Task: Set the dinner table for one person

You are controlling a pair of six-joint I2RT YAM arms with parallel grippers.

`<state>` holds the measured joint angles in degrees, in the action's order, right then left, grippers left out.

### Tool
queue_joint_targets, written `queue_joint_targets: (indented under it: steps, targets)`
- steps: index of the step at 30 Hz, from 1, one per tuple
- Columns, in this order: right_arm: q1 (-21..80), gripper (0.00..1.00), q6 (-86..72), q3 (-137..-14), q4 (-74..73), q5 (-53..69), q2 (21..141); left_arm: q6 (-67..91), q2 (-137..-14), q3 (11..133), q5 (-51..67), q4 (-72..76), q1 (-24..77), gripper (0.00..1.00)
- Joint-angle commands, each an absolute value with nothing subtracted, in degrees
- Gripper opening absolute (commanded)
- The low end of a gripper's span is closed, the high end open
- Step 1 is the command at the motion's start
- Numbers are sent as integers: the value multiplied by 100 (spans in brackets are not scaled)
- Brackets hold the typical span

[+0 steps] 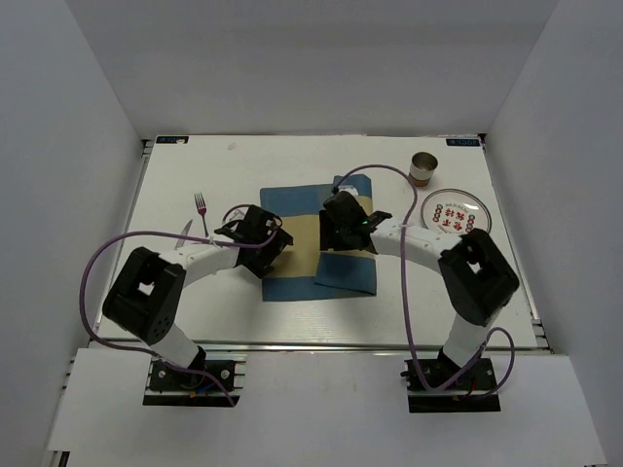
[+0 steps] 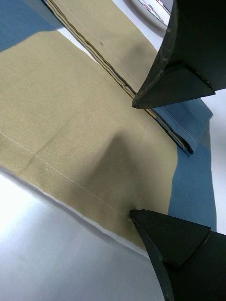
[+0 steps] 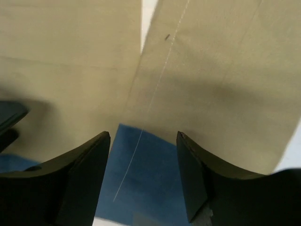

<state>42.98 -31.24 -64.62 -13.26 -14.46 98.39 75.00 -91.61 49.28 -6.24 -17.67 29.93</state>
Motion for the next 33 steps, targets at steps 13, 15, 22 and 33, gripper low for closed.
queue_joint_targets:
  steps: [13, 15, 22, 33]
  targets:
    - [4904, 65, -3217, -7285, -1827, -1607, 11073, 7488, -8640, 4562, -747, -2127, 3076, 98]
    - [4948, 62, -3226, -7479, -2065, -1687, 11188, 7488, -8622, 4579, -765, -2153, 3076, 98]
    - [5001, 12, -3331, -7383, -2215, -1960, 11268, 7453, -8552, 4605, -800, -2206, 2971, 98]
    - [4843, 0, -3313, -6594, -1758, -2241, 9652, 7436, -8692, 4860, -1081, -2575, 2918, 98]
